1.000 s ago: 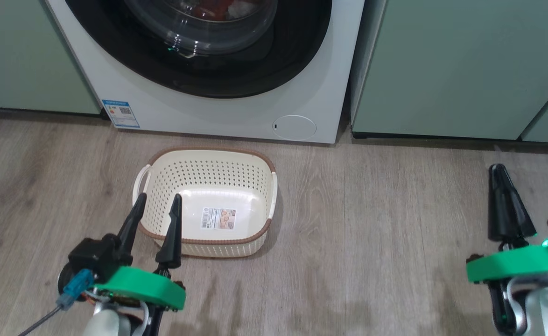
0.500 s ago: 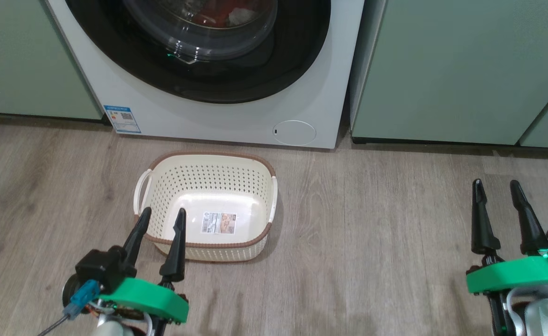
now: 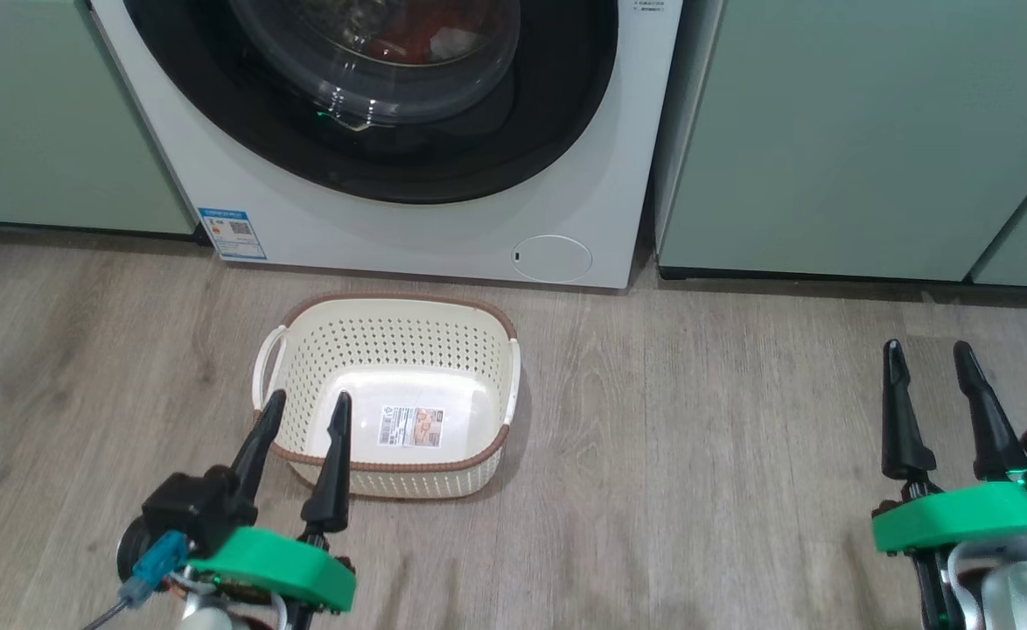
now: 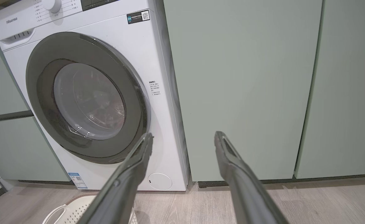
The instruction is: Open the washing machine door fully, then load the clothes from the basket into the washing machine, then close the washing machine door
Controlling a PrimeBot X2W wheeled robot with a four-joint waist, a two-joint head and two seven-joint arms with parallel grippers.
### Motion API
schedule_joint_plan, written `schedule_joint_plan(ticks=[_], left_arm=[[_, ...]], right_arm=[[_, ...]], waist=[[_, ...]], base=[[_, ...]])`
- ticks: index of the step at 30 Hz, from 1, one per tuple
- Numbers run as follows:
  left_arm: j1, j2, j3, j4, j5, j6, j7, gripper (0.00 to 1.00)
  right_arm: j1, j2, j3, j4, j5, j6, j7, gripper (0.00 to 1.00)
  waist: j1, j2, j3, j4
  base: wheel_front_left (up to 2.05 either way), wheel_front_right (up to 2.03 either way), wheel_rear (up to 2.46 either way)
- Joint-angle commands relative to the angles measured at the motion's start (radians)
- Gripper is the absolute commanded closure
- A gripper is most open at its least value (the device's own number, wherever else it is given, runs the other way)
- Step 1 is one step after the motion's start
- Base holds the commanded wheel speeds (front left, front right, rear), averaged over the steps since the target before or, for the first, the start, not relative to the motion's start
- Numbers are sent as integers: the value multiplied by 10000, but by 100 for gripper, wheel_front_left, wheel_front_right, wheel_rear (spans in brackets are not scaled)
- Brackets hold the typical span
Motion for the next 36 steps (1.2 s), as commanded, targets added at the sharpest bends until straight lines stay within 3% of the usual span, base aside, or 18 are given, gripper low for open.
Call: schedule_joint_plan(ticks=[1,29,30,36], left_arm=[[-256,102,305,-347,67,-8,-95,0],[-211,102,454,-41,-248,-56,-95,0],[55,4,140,266,-236,-81,0,100],[253,-30,150,954,-462,-86,99,100]], right_arm=[[-251,-38,231,-291,-83,-2,-64,0],[-330,-38,267,-182,-4,-2,-65,0],[-5,2,60,110,4,0,0,100],[134,66,71,836,195,0,89,100]], waist=[[1,-1,-12,10],[1,-1,-13,31],[1,-1,-14,30],[1,-1,-11,26]], base=[[0,0,0],[0,0,0],[0,0,0],[0,0,0]])
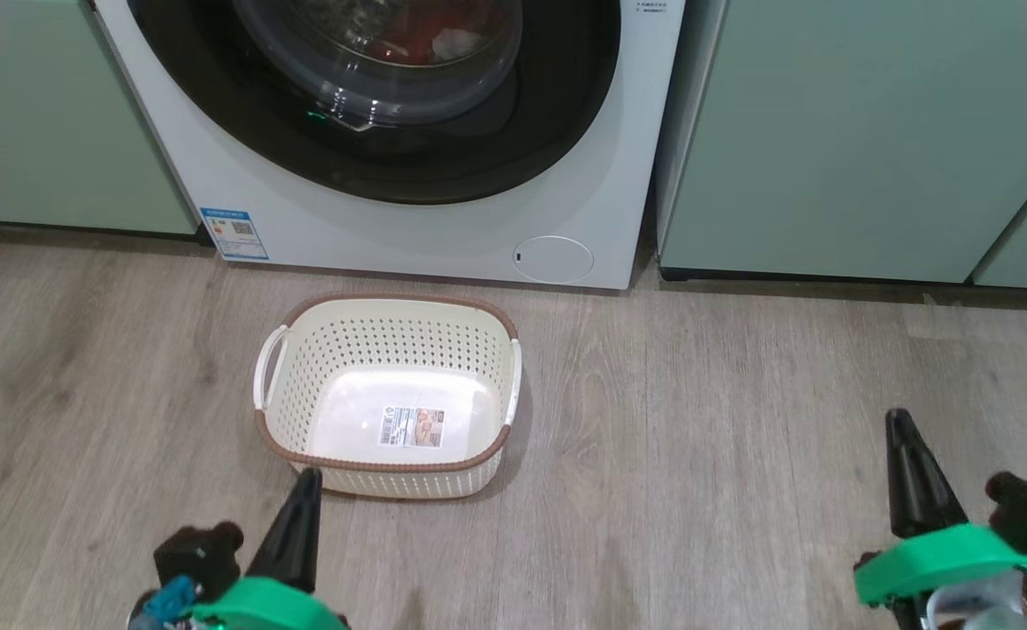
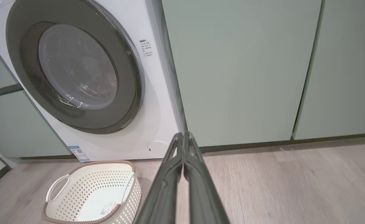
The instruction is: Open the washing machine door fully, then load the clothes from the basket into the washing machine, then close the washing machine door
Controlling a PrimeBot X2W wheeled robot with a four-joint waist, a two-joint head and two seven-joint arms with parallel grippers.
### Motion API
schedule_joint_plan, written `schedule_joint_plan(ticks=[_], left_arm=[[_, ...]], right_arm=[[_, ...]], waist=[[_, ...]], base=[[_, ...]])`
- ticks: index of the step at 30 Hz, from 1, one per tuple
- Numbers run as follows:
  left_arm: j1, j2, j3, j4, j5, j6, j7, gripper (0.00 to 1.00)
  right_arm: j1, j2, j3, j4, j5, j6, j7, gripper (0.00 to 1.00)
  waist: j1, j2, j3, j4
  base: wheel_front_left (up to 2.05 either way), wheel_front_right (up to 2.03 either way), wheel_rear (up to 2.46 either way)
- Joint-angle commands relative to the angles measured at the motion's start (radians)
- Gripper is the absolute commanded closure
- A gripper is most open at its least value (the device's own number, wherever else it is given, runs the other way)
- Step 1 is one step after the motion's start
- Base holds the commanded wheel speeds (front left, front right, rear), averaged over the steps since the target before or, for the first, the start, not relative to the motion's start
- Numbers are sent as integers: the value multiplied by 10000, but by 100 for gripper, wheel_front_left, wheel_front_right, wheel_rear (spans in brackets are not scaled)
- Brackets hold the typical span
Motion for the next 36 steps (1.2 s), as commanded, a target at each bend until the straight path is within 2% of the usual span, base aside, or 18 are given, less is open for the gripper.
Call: schedule_joint_plan(ticks=[1,36], left_arm=[[-338,7,38,-316,-197,-8,50,100],[-764,81,579,-209,-3824,-110,995,100]], right_arm=[[-335,-45,-36,-301,204,0,43,100],[-627,-73,119,-269,3967,0,1014,100]], waist=[[1,-1,0,-3],[1,-1,39,-87]], base=[[0,0,0],[0,0,0]])
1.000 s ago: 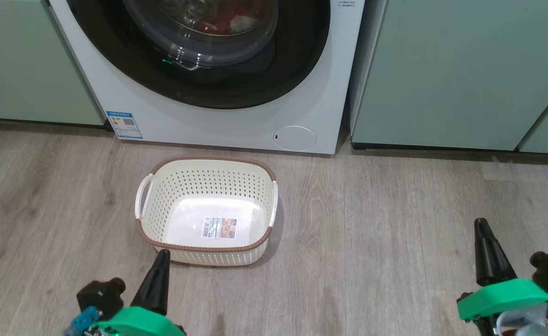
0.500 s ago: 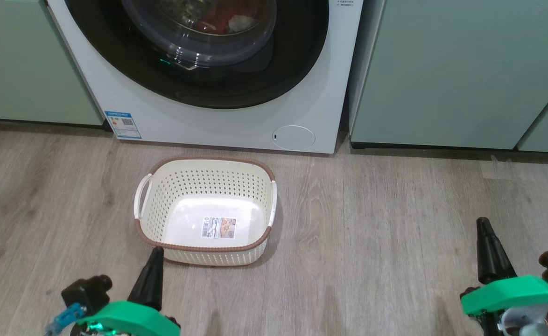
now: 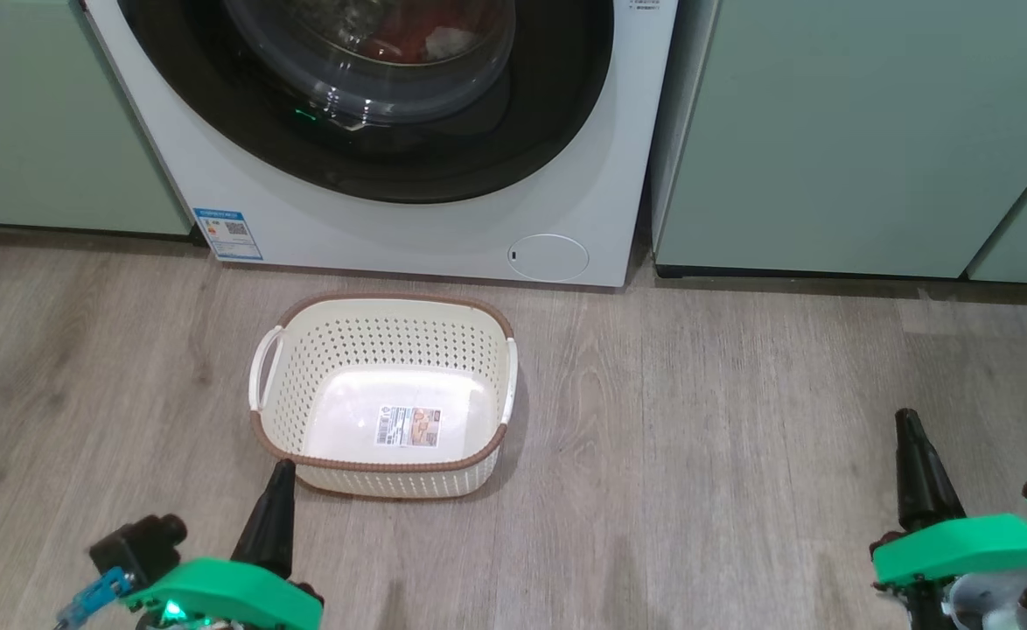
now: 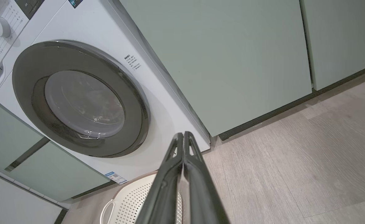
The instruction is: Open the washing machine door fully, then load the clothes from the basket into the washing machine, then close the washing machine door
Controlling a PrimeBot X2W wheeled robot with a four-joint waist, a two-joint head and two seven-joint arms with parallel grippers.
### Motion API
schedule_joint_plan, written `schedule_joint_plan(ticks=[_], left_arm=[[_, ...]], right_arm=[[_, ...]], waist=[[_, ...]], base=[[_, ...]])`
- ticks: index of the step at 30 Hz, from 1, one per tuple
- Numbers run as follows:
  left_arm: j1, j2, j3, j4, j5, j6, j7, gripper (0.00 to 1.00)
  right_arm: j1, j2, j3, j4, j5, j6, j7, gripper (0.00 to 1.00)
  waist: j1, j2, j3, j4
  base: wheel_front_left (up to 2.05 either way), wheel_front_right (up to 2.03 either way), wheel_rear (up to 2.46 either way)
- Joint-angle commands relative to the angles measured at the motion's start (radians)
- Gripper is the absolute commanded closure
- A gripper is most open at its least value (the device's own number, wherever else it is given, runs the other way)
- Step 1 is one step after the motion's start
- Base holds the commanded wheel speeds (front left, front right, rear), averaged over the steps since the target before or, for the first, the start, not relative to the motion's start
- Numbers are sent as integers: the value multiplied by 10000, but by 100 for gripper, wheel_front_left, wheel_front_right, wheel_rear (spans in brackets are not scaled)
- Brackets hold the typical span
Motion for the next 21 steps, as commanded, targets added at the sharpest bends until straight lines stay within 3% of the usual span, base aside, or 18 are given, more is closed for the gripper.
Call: schedule_joint_plan(ticks=[1,21], left_arm=[[-595,77,207,-262,-213,-52,47,100],[-856,106,559,-201,-2433,-114,645,100]], right_arm=[[-552,-74,81,-311,247,-1,55,100],[-753,-91,158,-267,2562,-1,671,100]], waist=[[0,-1,1,-2],[0,-1,25,-54]], base=[[0,0,0],[0,0,0]])
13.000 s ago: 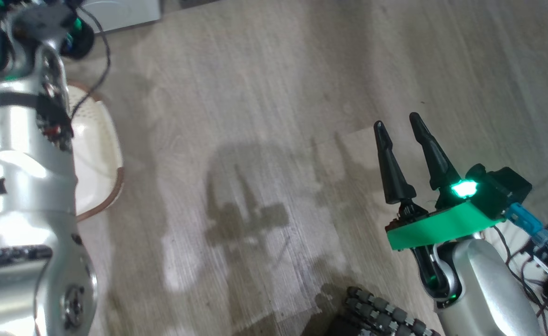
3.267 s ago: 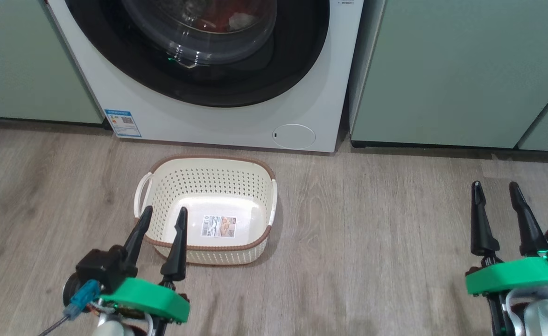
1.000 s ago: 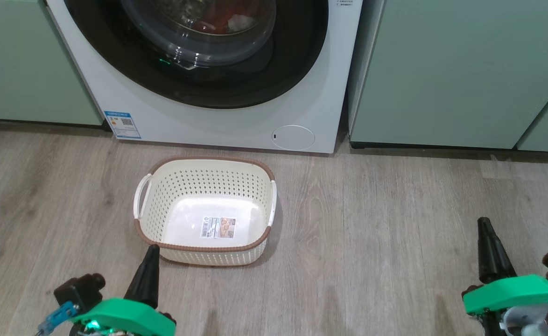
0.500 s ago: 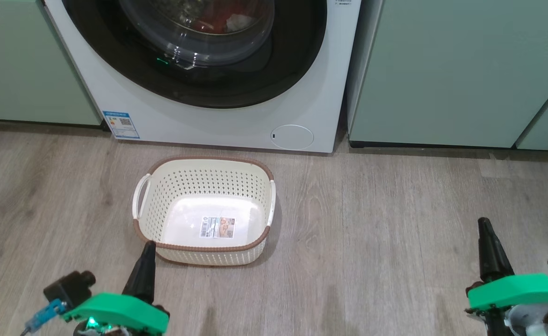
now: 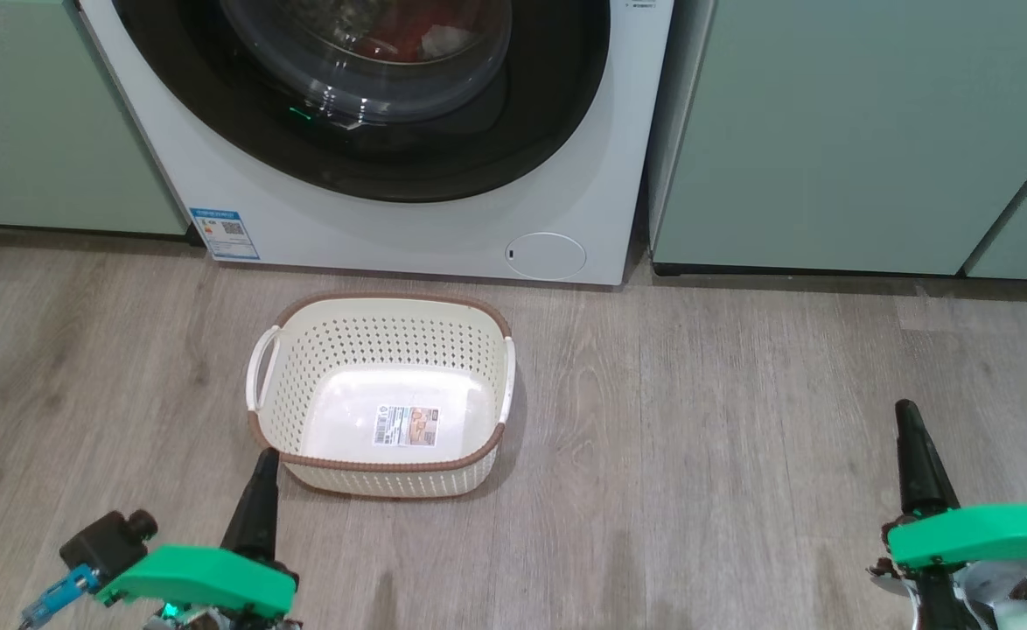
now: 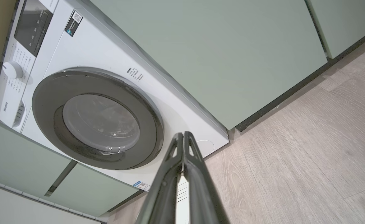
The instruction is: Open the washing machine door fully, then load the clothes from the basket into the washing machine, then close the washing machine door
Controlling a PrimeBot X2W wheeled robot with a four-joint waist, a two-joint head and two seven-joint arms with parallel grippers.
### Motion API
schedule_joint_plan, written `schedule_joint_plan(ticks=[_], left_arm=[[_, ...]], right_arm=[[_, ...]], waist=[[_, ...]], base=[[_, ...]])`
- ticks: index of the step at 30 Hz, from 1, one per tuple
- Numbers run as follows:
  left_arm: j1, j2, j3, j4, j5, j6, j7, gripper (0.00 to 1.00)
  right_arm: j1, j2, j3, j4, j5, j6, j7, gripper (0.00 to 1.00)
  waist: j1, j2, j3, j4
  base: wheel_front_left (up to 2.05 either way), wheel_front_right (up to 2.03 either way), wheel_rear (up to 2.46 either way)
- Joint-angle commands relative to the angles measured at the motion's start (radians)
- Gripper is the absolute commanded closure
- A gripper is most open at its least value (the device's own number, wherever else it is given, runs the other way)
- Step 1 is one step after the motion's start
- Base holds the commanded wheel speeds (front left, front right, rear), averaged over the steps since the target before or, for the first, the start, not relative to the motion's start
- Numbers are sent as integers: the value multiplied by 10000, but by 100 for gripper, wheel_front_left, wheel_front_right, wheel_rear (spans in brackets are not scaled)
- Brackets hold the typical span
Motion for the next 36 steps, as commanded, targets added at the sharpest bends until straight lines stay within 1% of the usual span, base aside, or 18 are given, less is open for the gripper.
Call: schedule_joint_plan(ticks=[1,36], left_arm=[[-617,104,258,-255,-228,-77,68,100],[-1042,139,848,-156,-3809,-179,1050,100]], right_arm=[[-539,-92,132,-294,258,-1,79,100],[-865,-120,257,-224,4009,-1,1077,100]], waist=[[0,0,1,-2],[0,0,40,-87]], base=[[0,0,0],[0,0,0]])
